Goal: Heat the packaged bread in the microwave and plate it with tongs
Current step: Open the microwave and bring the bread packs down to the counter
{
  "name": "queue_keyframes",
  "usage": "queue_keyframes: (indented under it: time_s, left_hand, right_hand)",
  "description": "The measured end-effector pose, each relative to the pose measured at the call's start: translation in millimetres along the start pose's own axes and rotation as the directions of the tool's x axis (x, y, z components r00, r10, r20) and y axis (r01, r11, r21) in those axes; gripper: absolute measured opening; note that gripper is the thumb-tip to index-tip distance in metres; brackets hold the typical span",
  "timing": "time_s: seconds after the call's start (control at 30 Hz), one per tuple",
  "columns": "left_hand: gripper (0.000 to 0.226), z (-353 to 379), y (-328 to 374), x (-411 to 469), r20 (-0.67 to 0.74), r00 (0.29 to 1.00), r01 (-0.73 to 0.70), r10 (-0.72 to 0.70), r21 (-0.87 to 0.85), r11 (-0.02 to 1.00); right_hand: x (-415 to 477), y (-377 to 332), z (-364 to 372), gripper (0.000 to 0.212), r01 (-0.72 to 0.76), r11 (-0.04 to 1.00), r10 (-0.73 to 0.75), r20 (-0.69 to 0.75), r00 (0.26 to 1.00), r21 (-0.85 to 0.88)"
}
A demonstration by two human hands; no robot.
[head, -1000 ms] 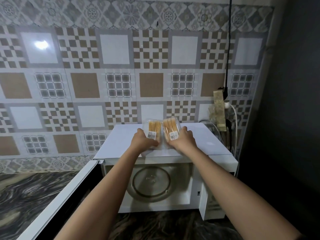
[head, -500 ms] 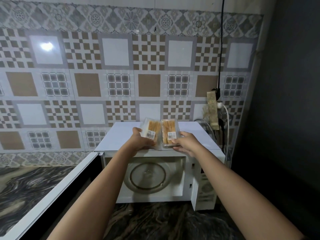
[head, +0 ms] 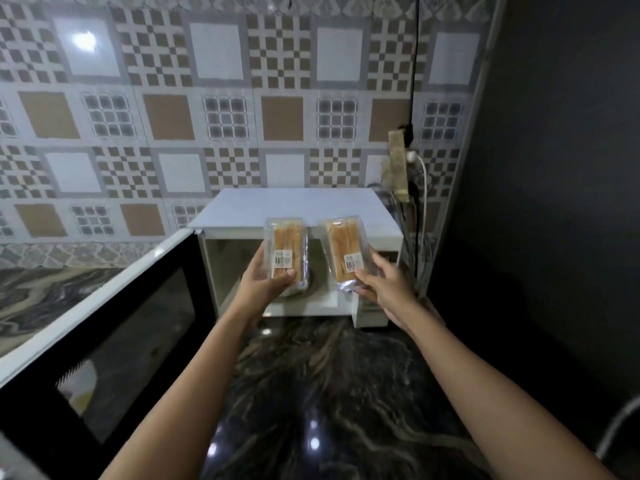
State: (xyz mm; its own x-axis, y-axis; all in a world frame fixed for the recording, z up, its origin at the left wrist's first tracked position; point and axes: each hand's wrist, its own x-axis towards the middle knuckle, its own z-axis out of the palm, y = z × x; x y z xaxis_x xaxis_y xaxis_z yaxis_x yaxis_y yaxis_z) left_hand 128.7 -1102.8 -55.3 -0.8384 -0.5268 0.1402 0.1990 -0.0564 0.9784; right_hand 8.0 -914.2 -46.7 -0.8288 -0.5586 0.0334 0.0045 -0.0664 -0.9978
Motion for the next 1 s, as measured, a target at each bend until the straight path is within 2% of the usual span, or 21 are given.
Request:
queue_keyframes:
  time_s: [0.13, 0.27, 0.4, 0.5, 0.6, 0.67, 0.73, 0.87, 0.93, 1.0]
  left_hand:
    - [0.074, 4.0, -44.0, -43.4, -0.007, 0.998, 0.062, -0.062, 0.041, 0.997]
    - [0.081, -1.0, -99.1, -82.3, -0.034, 0.986, 0.167, -0.164, 0.107, 0.98]
    - [0.084, -5.6, -146.0, -112.9, -0.156, 0.939, 0.328, -0.305, 0.148, 0.933]
    - [0.08, -4.7, -164.6, -129.9, -0.187, 0.937, 0.332, -0.294, 0.226, 0.916]
    - [0.082, -0.2, -170.6, -132.1, -0.217, 0.937, 0.32, -0.273, 0.227, 0.92]
    - [0.085, 2.9, -172.8, -127.9, -0.252, 0.932, 0.323, -0.261, 0.249, 0.913]
    - [0.087, 2.7, -177.7, -123.6, -0.271, 0.929, 0.326, -0.252, 0.277, 0.904]
    - [0.095, -10.5, -200.6, -115.5, -0.297, 0.922, 0.341, -0.247, 0.323, 0.883]
    - [0.1, -25.3, -232.4, -106.5, -0.3, 0.92, 0.347, -0.25, 0.335, 0.876]
    - [0.099, -21.6, -227.5, -109.3, -0.313, 0.92, 0.348, -0.237, 0.371, 0.861]
  right_hand:
    - [-37.3, 51.0, -13.4, 0.062, -0.021, 1.0, 0.021, 0.0, 1.0, 0.012]
    - [-66.3, 104.8, -23.2, 0.061, -0.133, 0.991, 0.133, 0.008, 0.991, -0.003]
    - [-81.6, 149.5, -25.8, 0.059, -0.27, 0.962, 0.272, -0.031, 0.962, 0.049]
    - [-86.9, 170.2, -27.3, 0.06, -0.343, 0.934, 0.351, -0.088, 0.932, 0.098]
    - [-85.4, 181.0, -30.0, 0.06, -0.365, 0.926, 0.376, -0.159, 0.913, 0.093]
    - [-83.0, 184.5, -30.5, 0.059, -0.342, 0.939, 0.332, -0.201, 0.922, -0.019]
    - [-79.8, 185.3, -30.8, 0.056, -0.292, 0.923, 0.234, -0.236, 0.943, -0.249]
    - [-73.0, 182.1, -33.7, 0.052, -0.291, 0.824, 0.187, -0.252, 0.95, -0.486]
    - [-66.4, 181.9, -36.5, 0.042, -0.295, 0.77, 0.173, -0.26, 0.95, -0.566]
    - [-59.4, 179.4, -37.5, 0.033, -0.295, 0.698, 0.162, -0.257, 0.953, -0.652]
